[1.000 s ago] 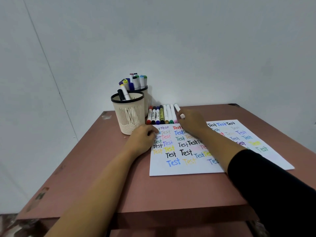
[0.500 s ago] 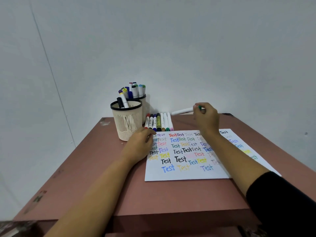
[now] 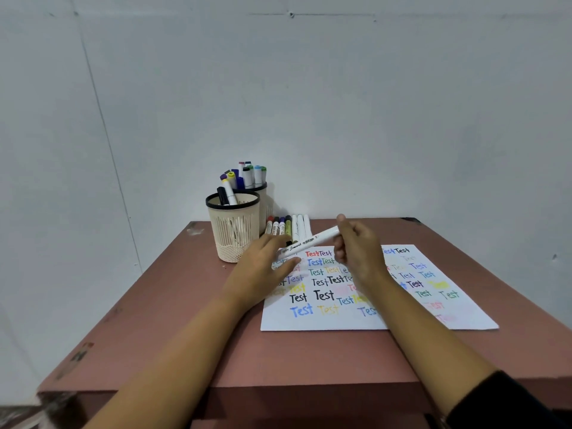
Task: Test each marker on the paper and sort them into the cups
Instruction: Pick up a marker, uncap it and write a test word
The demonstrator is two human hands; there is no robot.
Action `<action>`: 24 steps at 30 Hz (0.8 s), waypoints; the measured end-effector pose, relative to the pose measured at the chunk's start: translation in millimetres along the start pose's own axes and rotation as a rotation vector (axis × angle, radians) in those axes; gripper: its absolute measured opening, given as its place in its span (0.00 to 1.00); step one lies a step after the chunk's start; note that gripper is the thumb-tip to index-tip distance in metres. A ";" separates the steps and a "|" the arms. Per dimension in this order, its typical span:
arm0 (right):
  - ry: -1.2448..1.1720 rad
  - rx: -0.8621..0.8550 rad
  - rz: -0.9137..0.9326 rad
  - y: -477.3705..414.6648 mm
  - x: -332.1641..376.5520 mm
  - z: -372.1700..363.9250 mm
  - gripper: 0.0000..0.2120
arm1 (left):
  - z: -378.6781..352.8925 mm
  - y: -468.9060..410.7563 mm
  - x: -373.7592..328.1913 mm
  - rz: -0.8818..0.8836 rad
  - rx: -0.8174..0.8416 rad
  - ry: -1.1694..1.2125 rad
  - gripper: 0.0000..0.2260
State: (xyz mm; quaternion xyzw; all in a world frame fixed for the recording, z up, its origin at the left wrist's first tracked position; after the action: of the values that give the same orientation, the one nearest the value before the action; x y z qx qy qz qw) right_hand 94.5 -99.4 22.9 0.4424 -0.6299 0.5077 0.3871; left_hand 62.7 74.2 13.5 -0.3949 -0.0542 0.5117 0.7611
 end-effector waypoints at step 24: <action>0.062 0.338 -0.219 12.0 -16.3 -18.5 0.10 | 6.5 -2.4 3.4 0.111 -0.111 0.229 0.16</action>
State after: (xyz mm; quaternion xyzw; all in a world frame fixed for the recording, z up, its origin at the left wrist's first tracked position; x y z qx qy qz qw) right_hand 88.9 -77.5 7.5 0.5511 -0.4717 0.5744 0.3792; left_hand 63.0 80.1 18.4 -0.4946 0.0269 0.5007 0.7098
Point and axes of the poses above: each hand's wrist, its own y-axis away from the middle knuckle, its own z-axis out of the back of the hand, x = y × z, the point moved 5 cm from there along -y, towards the middle knuckle, and after that the axes turned 2 degrees about z, right-handed, at the moved point
